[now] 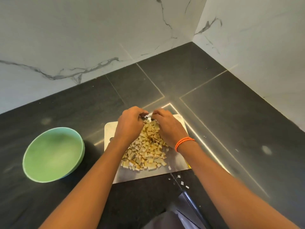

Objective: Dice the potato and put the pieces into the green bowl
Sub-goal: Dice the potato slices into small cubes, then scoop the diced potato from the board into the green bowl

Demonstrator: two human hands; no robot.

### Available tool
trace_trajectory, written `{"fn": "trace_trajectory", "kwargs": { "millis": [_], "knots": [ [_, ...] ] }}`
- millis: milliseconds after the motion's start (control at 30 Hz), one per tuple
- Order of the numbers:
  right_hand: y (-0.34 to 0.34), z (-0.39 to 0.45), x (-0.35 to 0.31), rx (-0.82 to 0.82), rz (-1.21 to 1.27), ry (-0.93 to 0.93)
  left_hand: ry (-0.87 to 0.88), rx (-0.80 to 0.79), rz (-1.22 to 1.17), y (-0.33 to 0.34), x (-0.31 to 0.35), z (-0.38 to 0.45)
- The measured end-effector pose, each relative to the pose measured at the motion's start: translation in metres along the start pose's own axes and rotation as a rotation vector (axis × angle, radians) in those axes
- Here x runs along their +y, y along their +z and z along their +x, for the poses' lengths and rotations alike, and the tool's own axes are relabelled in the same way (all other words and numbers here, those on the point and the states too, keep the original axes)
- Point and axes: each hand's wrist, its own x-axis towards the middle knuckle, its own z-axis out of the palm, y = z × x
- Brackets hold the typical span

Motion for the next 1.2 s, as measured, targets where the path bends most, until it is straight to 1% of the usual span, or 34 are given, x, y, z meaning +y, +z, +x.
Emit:
{"fn": "trace_trajectory", "kwargs": {
  "millis": [100, 167, 233, 300, 333, 400, 467, 533, 600, 700, 767, 833, 967, 1033, 1133, 1200],
  "knots": [
    [-0.007, -0.026, -0.005, 0.036, 0.043, 0.064, 0.034, 0.001, -0.028, -0.004, 0.003, -0.007],
    [-0.015, -0.040, -0.008, 0.080, 0.127, 0.116, 0.054, 0.061, -0.066, -0.006, 0.003, -0.013],
    [-0.018, -0.045, -0.010, 0.176, 0.211, 0.183, 0.075, 0.130, -0.093, -0.008, 0.003, -0.018],
    [-0.015, -0.044, -0.013, 0.230, 0.240, 0.268, 0.044, 0.171, -0.107, -0.008, 0.001, -0.021],
    [-0.011, -0.042, -0.016, 0.225, 0.239, 0.304, 0.005, 0.163, -0.104, -0.006, 0.000, -0.023],
    [0.004, -0.043, -0.026, 0.183, 0.234, 0.348, -0.079, 0.089, -0.087, 0.000, -0.004, -0.027],
    [0.018, -0.046, -0.038, 0.172, 0.222, 0.396, -0.112, 0.022, -0.053, 0.005, -0.005, -0.032],
    [0.025, -0.051, -0.050, 0.222, 0.247, 0.441, -0.114, 0.011, -0.036, 0.006, -0.004, -0.036],
    [0.022, -0.055, -0.060, 0.289, 0.323, 0.477, -0.116, 0.031, -0.061, 0.002, -0.001, -0.039],
    [0.010, -0.059, -0.066, 0.298, 0.390, 0.453, -0.081, 0.068, -0.120, -0.007, 0.002, -0.044],
    [0.002, -0.062, -0.064, 0.290, 0.380, 0.406, -0.051, 0.079, -0.136, -0.013, 0.005, -0.046],
    [-0.003, -0.068, -0.058, 0.322, 0.367, 0.395, -0.026, 0.105, -0.142, -0.019, 0.008, -0.050],
    [-0.010, -0.086, -0.052, 0.393, 0.335, 0.490, -0.024, 0.132, -0.123, -0.021, 0.007, -0.058],
    [-0.012, -0.094, -0.051, 0.375, 0.292, 0.523, -0.042, 0.132, -0.119, -0.018, 0.008, -0.062],
    [-0.018, -0.103, -0.042, 0.336, 0.278, 0.519, -0.038, 0.135, -0.117, -0.014, 0.012, -0.064],
    [-0.019, -0.113, -0.039, 0.318, 0.206, 0.524, -0.038, 0.143, -0.111, -0.013, 0.015, -0.064]
  ]
}}
